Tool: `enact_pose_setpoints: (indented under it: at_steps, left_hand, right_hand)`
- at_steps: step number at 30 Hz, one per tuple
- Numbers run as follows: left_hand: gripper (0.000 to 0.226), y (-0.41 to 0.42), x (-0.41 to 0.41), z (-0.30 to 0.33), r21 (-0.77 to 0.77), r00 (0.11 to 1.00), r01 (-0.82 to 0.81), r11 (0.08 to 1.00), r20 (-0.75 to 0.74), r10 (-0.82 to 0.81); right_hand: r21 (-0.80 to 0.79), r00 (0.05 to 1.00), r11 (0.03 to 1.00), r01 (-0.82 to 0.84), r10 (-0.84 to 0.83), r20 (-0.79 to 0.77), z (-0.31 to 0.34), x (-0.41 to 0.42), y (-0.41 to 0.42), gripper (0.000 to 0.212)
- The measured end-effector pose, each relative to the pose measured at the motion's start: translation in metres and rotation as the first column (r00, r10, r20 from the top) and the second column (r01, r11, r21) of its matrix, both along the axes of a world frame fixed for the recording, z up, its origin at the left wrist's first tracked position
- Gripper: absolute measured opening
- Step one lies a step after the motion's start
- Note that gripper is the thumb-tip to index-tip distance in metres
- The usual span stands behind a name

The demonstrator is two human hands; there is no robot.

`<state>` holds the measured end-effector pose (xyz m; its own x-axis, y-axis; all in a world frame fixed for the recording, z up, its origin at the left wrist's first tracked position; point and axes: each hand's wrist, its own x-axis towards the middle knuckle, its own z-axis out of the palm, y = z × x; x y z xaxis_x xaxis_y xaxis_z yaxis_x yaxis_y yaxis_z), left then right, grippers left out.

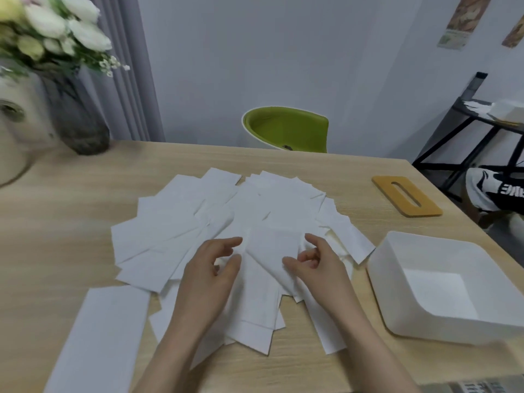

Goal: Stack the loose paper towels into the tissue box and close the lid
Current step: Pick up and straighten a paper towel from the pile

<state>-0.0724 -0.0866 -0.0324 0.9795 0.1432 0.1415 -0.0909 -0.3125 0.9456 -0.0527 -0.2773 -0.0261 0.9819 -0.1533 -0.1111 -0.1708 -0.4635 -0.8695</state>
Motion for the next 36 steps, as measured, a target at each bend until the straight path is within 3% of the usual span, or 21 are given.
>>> enact_pose_setpoints:
  at_steps: [5,9,12,14,17,19,22,26,30,36]
  left_hand:
    - [0.03,-0.002,0.0,-0.002,-0.035,0.998,0.038,0.999,-0.048,-0.04]
    - [0.029,-0.003,0.003,-0.003,0.019,0.995,0.062,0.998,-0.074,-0.06]
    - [0.029,-0.003,0.007,-0.003,0.064,0.995,0.073,0.995,-0.074,-0.068]
    - [0.032,-0.005,0.009,-0.001,0.074,0.995,0.082,0.994,-0.07,-0.077]
    - [0.032,-0.008,0.01,0.002,0.031,0.992,0.11,0.993,-0.057,-0.109]
    - [0.023,-0.01,0.009,0.004,-0.078,0.992,0.119,0.99,-0.043,-0.123]
    - [0.011,-0.011,0.004,0.007,-0.293,0.994,0.096,0.951,-0.024,-0.108]
    - [0.006,-0.009,0.0,0.009,-0.435,0.994,0.055,0.899,-0.062,-0.09]
    - [0.004,-0.003,0.0,0.006,-0.414,0.992,-0.02,0.91,-0.12,-0.033]
    - [0.006,0.028,-0.002,-0.005,-0.359,0.981,-0.174,0.917,-0.139,0.132]
  right_hand:
    - [0.077,0.999,0.996,0.037,-0.037,0.009,-0.011,0.002,0.011,0.014]
    - [0.132,0.997,0.991,0.007,-0.017,0.076,-0.005,-0.001,0.013,0.016]
    - [0.235,0.996,0.971,-0.05,0.029,0.089,0.005,-0.006,0.01,0.007]
    - [0.319,0.995,0.945,-0.07,0.045,0.086,0.012,-0.008,0.007,0.013]
    - [0.447,0.995,0.889,-0.101,0.083,0.061,0.021,-0.01,0.004,0.019]
    - [0.482,0.993,0.868,-0.117,0.105,0.051,0.024,-0.011,0.005,0.021]
    - [0.48,0.992,0.868,-0.124,0.113,0.051,0.026,-0.011,0.007,0.019]
    - [0.488,0.989,0.861,-0.144,0.14,0.046,0.025,-0.011,0.018,0.018]
    - [0.472,0.988,0.868,-0.152,0.148,0.045,0.02,-0.01,0.03,0.012]
    - [0.325,0.995,0.942,-0.089,0.069,0.072,0.016,-0.011,0.023,0.004]
